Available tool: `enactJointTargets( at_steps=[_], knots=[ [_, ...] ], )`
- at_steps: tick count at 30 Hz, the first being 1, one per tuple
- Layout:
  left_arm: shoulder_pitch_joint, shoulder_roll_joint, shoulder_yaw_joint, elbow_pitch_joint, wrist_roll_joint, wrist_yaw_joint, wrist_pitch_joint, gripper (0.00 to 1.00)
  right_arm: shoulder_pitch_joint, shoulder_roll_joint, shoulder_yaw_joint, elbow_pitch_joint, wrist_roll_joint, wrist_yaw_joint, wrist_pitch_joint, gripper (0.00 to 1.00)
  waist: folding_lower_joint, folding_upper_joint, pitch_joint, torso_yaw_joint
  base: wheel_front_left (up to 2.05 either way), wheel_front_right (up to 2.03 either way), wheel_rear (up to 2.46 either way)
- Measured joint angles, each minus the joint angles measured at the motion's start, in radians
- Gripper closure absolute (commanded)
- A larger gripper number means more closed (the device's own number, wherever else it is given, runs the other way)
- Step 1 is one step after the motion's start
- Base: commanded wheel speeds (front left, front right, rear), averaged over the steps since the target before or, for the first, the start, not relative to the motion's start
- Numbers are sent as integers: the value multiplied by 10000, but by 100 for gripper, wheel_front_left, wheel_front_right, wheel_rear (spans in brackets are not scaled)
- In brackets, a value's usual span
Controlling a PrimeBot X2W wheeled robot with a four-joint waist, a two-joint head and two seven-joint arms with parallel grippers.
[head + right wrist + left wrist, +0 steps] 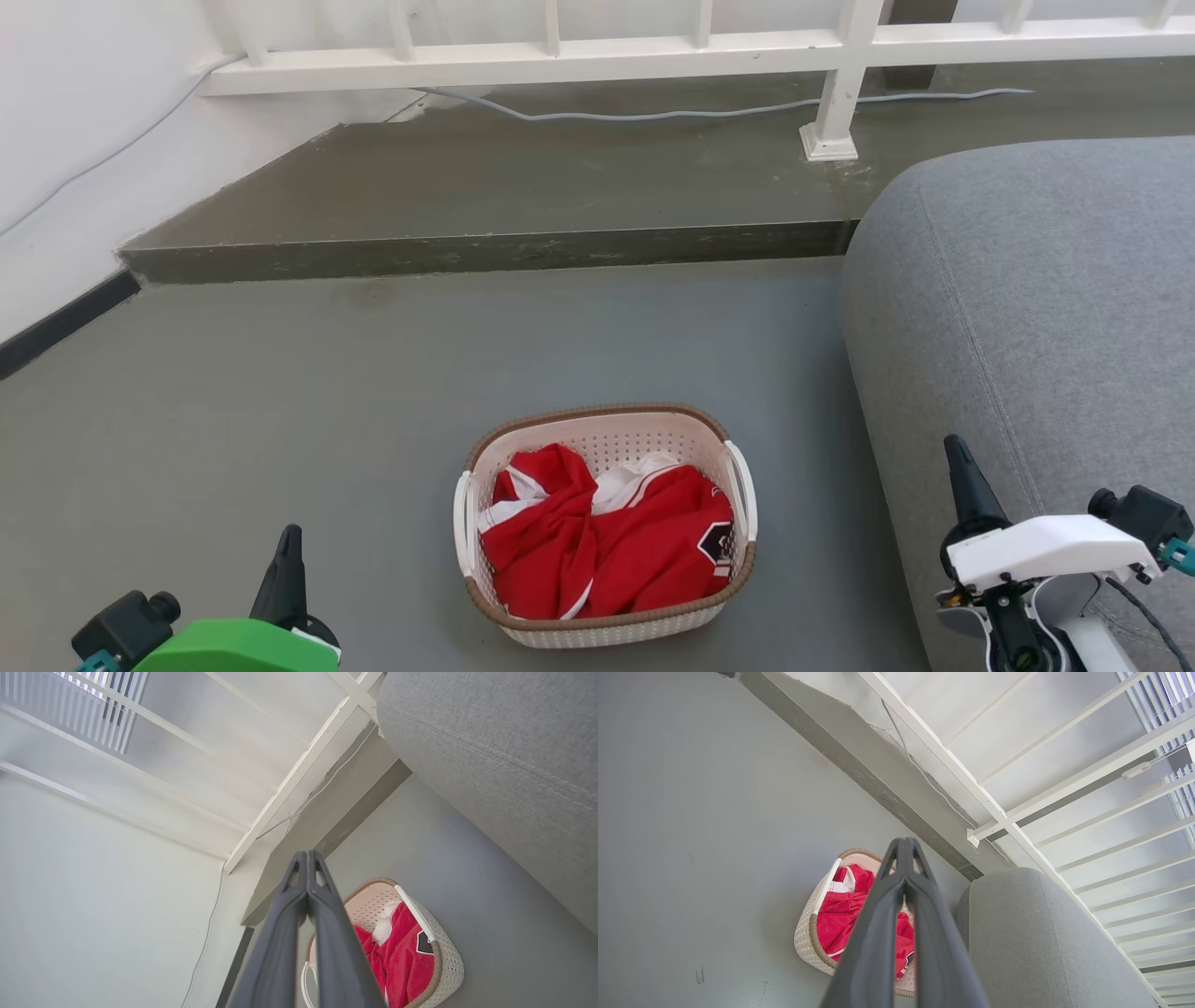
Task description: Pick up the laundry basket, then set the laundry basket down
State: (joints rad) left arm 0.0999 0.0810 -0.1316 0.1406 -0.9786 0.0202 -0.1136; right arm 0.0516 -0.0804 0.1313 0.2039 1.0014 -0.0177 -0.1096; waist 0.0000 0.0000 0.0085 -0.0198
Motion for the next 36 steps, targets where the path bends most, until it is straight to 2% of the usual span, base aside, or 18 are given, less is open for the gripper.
enactJointTargets(
  at_steps=[36],
  knots=[
    [-965, 58, 788, 777, -4976, -940, 1058, 100, -686, -88, -1271, 362, 4771, 913, 1072, 100, 0, 0, -34, 142, 0, 0, 0]
  ],
)
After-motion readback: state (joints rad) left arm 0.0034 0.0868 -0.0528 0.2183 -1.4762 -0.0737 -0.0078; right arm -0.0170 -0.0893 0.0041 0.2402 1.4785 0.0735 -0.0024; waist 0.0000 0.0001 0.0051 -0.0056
